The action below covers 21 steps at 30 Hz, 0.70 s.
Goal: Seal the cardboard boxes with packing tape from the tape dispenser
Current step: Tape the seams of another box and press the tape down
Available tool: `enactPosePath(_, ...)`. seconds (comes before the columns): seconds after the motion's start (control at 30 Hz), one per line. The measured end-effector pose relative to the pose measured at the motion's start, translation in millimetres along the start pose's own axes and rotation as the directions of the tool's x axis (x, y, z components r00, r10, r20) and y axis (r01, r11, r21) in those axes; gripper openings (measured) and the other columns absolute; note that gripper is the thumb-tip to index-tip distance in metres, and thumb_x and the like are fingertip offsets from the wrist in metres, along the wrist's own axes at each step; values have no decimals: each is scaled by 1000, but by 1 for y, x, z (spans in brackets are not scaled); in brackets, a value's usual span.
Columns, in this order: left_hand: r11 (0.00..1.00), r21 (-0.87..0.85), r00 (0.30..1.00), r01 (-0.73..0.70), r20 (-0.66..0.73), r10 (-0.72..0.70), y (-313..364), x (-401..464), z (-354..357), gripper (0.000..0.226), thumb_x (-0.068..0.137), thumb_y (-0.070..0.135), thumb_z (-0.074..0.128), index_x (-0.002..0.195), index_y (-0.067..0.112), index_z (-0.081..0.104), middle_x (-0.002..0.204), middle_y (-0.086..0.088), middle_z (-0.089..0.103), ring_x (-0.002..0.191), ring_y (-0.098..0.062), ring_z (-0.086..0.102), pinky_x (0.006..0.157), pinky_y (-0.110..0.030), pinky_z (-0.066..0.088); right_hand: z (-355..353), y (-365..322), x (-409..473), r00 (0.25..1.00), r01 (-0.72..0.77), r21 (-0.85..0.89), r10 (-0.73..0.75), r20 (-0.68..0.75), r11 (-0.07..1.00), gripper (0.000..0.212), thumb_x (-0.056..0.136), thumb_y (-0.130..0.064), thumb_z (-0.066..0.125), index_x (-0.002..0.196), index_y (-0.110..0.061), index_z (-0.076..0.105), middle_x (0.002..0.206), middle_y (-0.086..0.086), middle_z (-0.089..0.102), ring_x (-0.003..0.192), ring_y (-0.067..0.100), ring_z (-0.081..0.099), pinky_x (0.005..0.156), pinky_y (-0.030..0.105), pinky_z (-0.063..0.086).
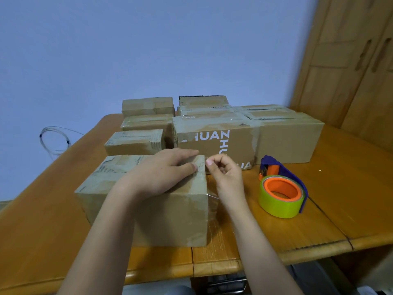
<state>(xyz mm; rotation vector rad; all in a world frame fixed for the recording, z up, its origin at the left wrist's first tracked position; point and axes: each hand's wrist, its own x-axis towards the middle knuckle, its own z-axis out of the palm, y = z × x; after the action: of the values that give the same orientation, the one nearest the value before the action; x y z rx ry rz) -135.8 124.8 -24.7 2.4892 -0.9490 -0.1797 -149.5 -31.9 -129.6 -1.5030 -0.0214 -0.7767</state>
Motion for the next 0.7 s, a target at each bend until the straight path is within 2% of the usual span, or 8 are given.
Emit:
enactPosePath(0.1, 1000, 1, 1000, 6, -5, -6, 0, -1, 0, 45, 100, 39, 41, 145, 37, 37, 151, 16, 34, 137, -5, 29, 97, -20, 22, 3, -1, -3, 999, -6, -58, 3, -36, 998, 21, 92, -9, 60, 77, -24, 60, 74, -12, 62, 75, 6, 56, 72, 21, 46)
enactPosePath(0.23, 1000, 7, 1000, 4, 3, -4, 2, -1, 0, 45, 100, 39, 39, 145, 37, 36, 151, 16, 33, 137, -6, 28, 105, -24, 22, 7, -1, -10, 984, 124, -175, -143, -102, 977, 22, 90, -12, 61, 77, -29, 59, 78, -8, 62, 76, 3, 57, 70, 16, 44)
enactPosePath(0.33, 1000, 16, 1000, 7, 6, -7, 2, -1, 0, 46, 100, 40, 39, 145, 37, 35, 151, 15, 33, 137, -7, 29, 108, -28, 23, 8, 0, -12, 966, 209, -205, -235, -109, 956, 10, 86, -15, 60, 79, -21, 64, 79, -6, 63, 77, 6, 58, 70, 15, 44)
enactPosePath(0.4, 1000, 17, 1000, 7, -1, -7, 1, -1, 0, 45, 100, 40, 40, 145, 37, 36, 151, 15, 34, 136, -7, 29, 106, -27, 24, 6, 0, -14, 961, 237, -202, -260, -96, 950, 9, 87, -15, 60, 83, -13, 68, 81, -3, 64, 79, 7, 59, 71, 15, 45)
enactPosePath(0.47, 1000, 13, 1000, 7, -4, -7, 0, 0, 1, 45, 100, 39, 41, 145, 37, 37, 150, 16, 35, 136, -6, 30, 105, -26, 24, 4, 1, -18, 953, 272, -214, -293, -74, 938, 17, 90, -21, 57, 89, -11, 70, 84, 0, 64, 82, 7, 59, 72, 15, 45)
enactPosePath(0.57, 1000, 4, 1000, 7, -7, -7, 0, 1, 1, 45, 99, 38, 42, 144, 37, 39, 150, 15, 36, 136, -6, 30, 103, -24, 24, 2, 0, -28, 951, 295, -199, -308, -33, 934, 26, 92, -24, 48, 105, -15, 69, 88, 0, 61, 85, 6, 58, 73, 15, 45)
enactPosePath(0.7, 1000, -6, 1000, 13, -10, -14, 1, 1, 1, 44, 100, 36, 42, 144, 36, 39, 149, 14, 36, 136, -6, 31, 99, -22, 23, 1, 0, -36, 956, 284, -190, -294, -22, 940, 27, 93, -16, 49, 116, -19, 62, 93, -5, 60, 87, 0, 57, 73, 11, 44)
